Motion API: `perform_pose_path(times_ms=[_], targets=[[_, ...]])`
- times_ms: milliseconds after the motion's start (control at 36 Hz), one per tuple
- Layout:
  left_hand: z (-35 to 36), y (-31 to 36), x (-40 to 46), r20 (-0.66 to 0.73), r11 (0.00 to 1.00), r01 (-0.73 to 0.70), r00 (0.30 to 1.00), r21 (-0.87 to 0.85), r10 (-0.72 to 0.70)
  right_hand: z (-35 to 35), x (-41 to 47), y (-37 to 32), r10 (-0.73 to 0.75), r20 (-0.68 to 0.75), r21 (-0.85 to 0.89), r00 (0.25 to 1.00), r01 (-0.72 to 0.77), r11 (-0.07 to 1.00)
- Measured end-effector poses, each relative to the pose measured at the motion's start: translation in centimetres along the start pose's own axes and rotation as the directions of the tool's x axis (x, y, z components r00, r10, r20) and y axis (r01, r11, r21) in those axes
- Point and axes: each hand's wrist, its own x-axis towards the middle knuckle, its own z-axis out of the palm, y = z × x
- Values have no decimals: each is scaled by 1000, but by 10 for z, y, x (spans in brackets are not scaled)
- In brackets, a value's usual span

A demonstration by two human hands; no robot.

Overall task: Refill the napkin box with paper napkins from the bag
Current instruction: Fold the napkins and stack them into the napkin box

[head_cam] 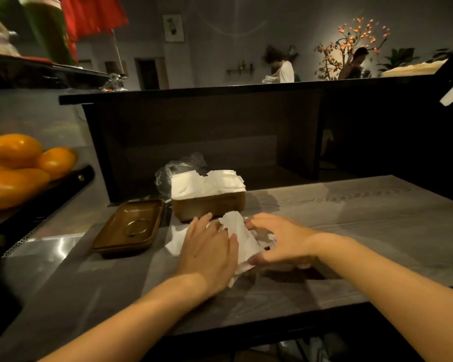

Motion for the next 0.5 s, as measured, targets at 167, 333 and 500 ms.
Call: perform_pose_path(times_ms=[167,333,500], targets=[[-31,-16,24,-42,765,71,991,-640,-127,-40,-1,-5,48,-362,399,931,108,910],[-48,-16,42,87,625,103,995,-774,-56,-44,30,-24,-38,-376,468,926,225,854],[-42,-23,50,170,646,139,985,-751,-13,-34,60,-35,-102,-416,355,904,265,896]])
